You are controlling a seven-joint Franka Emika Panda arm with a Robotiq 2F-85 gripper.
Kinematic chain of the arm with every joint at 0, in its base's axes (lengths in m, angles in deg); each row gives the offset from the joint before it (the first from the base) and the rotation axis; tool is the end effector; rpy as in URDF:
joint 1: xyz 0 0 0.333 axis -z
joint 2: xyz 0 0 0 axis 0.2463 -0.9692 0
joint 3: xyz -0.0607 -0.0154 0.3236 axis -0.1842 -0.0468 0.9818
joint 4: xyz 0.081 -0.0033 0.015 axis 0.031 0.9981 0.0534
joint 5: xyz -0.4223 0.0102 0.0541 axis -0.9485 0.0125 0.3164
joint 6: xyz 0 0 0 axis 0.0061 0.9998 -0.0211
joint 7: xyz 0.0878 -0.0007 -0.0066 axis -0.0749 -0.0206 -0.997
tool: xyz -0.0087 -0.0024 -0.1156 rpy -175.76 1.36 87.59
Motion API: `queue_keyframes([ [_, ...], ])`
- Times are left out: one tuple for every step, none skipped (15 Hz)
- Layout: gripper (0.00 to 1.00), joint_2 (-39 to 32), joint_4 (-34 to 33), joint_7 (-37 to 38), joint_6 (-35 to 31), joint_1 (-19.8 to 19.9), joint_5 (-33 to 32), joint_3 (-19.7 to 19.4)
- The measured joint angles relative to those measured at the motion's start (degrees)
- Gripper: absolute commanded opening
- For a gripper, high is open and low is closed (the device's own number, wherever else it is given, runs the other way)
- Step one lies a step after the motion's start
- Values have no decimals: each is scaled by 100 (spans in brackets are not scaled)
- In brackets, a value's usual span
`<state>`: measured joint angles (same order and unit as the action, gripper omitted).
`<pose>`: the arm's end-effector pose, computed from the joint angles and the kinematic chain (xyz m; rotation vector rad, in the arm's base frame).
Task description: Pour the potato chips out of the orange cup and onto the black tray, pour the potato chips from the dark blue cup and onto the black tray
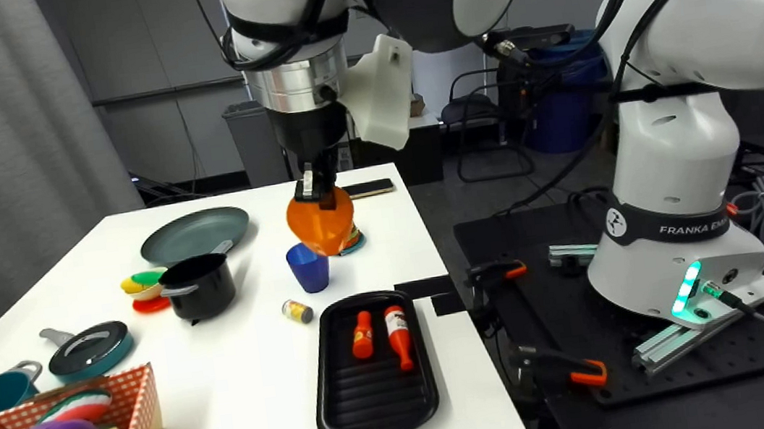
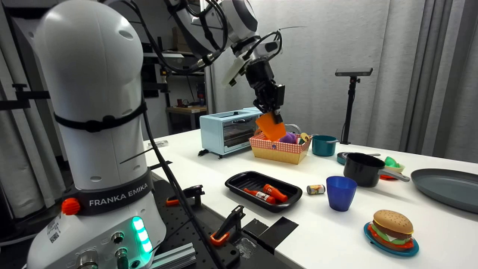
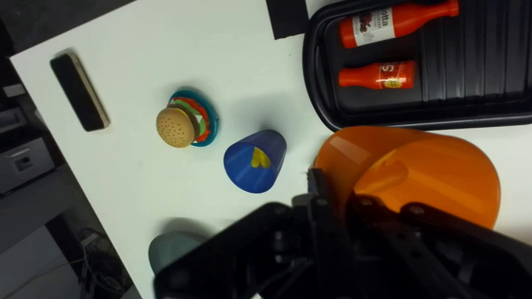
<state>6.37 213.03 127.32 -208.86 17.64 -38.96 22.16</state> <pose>0.4234 0.0019 0.3213 2.6764 -0.3017 0.1778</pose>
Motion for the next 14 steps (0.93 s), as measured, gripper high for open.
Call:
queue_keyframes([
  [2,23,0,84,164,26,-160,70],
  [2,41,-2,177,344,36,-333,137],
  [2,59,-4,261,529,36,-501,202],
  [2,69,-8,333,713,36,-659,269],
  [2,71,-12,395,901,30,-816,336],
  [2,71,-14,443,1091,19,-969,400],
  [2,69,-16,483,1291,-3,-1132,462],
  [2,62,-19,508,1484,-30,-1287,523],
  [2,50,-21,527,1673,-68,-1434,582],
  [2,30,-24,541,1851,-127,-1572,630],
  [2,0,-30,546,2005,-192,-1700,670],
  [2,-39,-41,548,2131,-256,-1816,697],
  [2,-94,-61,548,2235,-326,-1938,716],
  [2,-170,-95,548,2312,-396,-2056,726],
])
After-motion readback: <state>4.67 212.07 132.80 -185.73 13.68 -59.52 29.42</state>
